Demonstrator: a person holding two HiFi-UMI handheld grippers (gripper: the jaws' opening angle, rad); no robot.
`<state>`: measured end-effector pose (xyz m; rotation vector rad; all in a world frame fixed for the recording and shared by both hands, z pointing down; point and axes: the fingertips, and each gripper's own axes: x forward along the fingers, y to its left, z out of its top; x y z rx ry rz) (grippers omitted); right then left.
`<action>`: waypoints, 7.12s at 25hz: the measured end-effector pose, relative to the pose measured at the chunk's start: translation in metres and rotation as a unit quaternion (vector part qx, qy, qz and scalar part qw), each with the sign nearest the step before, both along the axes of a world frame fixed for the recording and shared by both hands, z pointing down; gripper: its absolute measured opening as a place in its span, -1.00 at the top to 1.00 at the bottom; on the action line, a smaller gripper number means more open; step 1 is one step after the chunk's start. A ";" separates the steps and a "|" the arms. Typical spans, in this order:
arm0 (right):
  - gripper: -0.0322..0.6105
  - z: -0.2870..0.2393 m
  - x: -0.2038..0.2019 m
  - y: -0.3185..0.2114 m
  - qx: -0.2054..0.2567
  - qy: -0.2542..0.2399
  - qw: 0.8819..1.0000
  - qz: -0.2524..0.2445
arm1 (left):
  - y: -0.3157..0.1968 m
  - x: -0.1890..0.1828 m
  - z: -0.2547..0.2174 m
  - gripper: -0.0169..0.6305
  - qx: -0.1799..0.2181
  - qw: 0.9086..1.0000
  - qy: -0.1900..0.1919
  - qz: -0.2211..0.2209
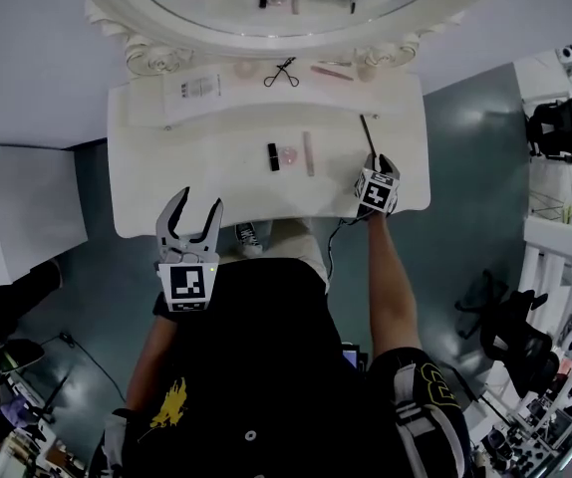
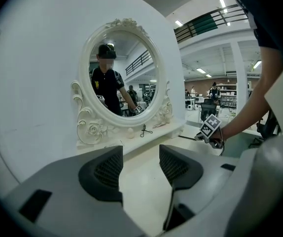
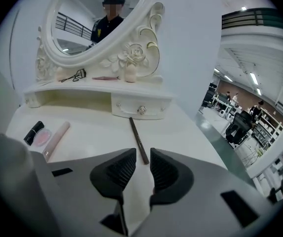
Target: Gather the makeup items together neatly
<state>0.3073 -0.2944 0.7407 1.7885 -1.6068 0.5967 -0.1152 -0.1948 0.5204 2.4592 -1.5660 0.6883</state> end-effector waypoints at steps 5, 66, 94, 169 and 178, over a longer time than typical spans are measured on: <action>0.58 0.019 0.009 -0.007 -0.029 -0.050 0.998 0.015 | -0.013 0.007 0.004 0.20 -0.006 1.000 -0.006 -0.002; 0.72 -0.003 -0.214 0.071 -0.069 -0.013 0.997 -0.017 | 0.047 -0.040 -0.024 0.20 0.041 0.999 0.006 -0.035; 0.78 -0.117 -0.184 0.127 0.036 -0.036 0.999 -0.010 | 0.066 -0.047 -0.042 0.23 0.058 0.998 0.031 -0.011; 0.86 -0.417 -0.227 0.434 0.333 -0.229 0.845 -0.350 | 0.356 0.043 -0.183 0.91 0.213 0.968 0.105 -0.084; 0.86 -0.420 -0.224 0.422 0.345 -0.225 0.845 -0.340 | 0.340 0.053 -0.176 0.91 0.205 0.973 0.088 -0.055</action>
